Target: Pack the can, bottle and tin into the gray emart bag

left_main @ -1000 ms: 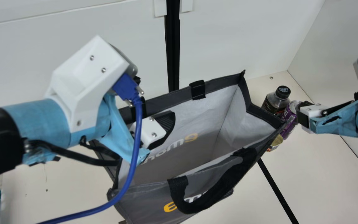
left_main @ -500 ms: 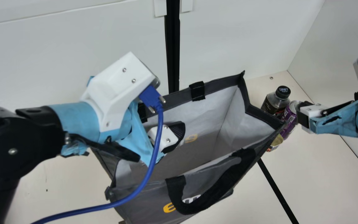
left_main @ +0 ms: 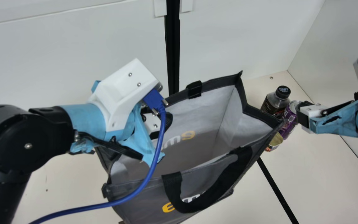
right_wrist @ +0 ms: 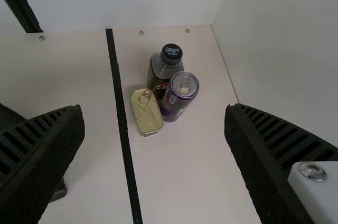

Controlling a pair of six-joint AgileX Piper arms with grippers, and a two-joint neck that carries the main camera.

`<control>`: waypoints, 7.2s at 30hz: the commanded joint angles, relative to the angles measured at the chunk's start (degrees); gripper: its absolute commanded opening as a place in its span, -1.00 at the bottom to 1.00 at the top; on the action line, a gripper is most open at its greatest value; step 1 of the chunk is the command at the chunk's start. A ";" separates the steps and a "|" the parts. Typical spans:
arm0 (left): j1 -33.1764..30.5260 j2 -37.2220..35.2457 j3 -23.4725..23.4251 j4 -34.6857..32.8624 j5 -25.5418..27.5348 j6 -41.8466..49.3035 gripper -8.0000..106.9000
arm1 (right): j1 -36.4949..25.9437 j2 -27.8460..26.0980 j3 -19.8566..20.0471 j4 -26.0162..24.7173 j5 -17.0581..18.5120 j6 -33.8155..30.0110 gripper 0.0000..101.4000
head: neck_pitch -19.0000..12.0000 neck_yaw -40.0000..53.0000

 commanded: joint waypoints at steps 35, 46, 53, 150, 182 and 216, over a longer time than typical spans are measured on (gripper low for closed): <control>4.03 -11.85 0.71 23.12 -0.47 -17.67 -0.68 | 0.00 0.00 0.00 0.00 0.00 0.00 0.79 | -1.30 -0.05; 5.13 -19.27 12.74 35.98 -4.94 -25.80 -0.68 | 0.00 0.00 0.00 0.00 0.00 0.00 0.79 | -1.30 -0.05; 5.22 -23.56 20.61 44.55 -7.54 -32.43 -0.68 | 0.00 0.00 0.00 0.00 0.00 0.00 0.79 | -1.30 -0.05; 7.91 -26.67 58.92 6.55 -30.83 -40.41 -0.68 | 0.00 0.00 0.00 0.00 0.00 0.00 0.79 | -1.30 -0.05; 17.82 -24.45 60.74 -22.19 -30.73 -19.80 -0.68 | 0.00 0.00 0.00 0.00 0.00 0.00 0.79 | -1.30 -0.05; 21.43 -23.26 59.73 -23.54 -30.94 -17.78 -0.68 | 0.00 0.00 0.00 0.00 0.00 0.00 0.79 | -1.30 -0.05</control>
